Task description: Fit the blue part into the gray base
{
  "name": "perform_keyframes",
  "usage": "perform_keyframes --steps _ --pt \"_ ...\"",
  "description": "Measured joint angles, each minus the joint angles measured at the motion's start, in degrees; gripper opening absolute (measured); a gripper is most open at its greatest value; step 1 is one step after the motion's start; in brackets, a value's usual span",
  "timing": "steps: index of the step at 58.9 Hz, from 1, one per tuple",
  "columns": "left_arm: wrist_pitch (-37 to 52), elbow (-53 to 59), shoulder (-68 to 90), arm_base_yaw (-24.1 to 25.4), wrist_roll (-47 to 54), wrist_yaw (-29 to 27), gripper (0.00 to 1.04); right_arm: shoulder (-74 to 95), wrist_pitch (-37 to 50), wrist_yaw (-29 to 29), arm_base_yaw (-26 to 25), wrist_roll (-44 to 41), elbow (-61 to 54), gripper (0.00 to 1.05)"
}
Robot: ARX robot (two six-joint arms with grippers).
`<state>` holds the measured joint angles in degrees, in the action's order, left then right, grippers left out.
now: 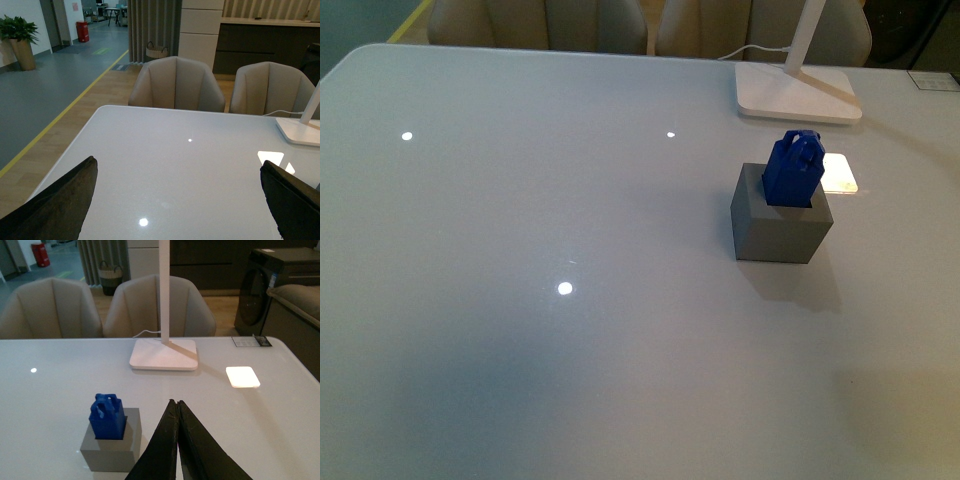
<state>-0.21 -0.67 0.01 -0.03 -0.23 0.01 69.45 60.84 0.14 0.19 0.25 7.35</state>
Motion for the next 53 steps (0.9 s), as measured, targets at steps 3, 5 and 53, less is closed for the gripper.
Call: perform_keyframes --steps 3,5,53 --pt "0.0 0.0 0.0 0.0 0.0 0.0 0.97 -3.06 -1.62 -0.02 0.0 0.0 -1.07 0.02" --pt "0.0 0.0 0.0 0.0 -0.02 0.0 0.97 -4.48 -2.45 0.0 0.0 0.0 -1.55 0.02" --pt "0.0 0.0 0.0 0.0 -0.02 0.0 0.97 -41.0 -32.79 0.0 0.0 -0.02 -6.32 0.02"
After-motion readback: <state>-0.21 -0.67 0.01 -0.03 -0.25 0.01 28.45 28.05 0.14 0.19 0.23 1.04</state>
